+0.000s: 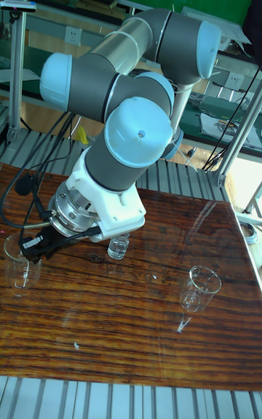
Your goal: Transfer liquid using a dropper
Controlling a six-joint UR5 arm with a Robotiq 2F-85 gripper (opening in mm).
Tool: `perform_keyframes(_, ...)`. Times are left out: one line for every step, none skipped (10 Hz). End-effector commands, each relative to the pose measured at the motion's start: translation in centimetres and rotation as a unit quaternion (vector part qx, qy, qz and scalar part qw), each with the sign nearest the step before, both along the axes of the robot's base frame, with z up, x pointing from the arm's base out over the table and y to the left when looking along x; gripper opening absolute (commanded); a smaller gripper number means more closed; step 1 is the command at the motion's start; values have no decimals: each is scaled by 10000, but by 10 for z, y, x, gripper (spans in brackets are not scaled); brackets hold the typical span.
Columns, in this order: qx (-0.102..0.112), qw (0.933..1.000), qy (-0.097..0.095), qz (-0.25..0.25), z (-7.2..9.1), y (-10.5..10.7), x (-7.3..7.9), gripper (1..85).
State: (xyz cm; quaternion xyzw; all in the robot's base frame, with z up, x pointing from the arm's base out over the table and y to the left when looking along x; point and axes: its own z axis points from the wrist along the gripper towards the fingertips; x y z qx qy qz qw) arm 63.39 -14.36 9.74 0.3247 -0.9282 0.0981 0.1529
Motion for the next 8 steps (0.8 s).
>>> perform_keyframes(38, 10000, -24, -29, 0, 3, 0, 277)
perform_keyframes(31, 10000, -24, -29, 0, 3, 0, 277)
perform_keyframes(23, 10000, -24, -29, -1, 3, 1, 273)
perform_keyframes(27, 10000, -28, -43, 0, 3, 0, 260)
perform_keyframes(26, 10000, -31, -50, 0, 4, 1, 243)
perform_keyframes(26, 10000, -31, -50, -1, 4, 1, 233)
perform_keyframes(22, 10000, -35, -65, -1, 4, 1, 217)
perform_keyframes(21, 10000, -30, -74, 0, 4, 0, 200)
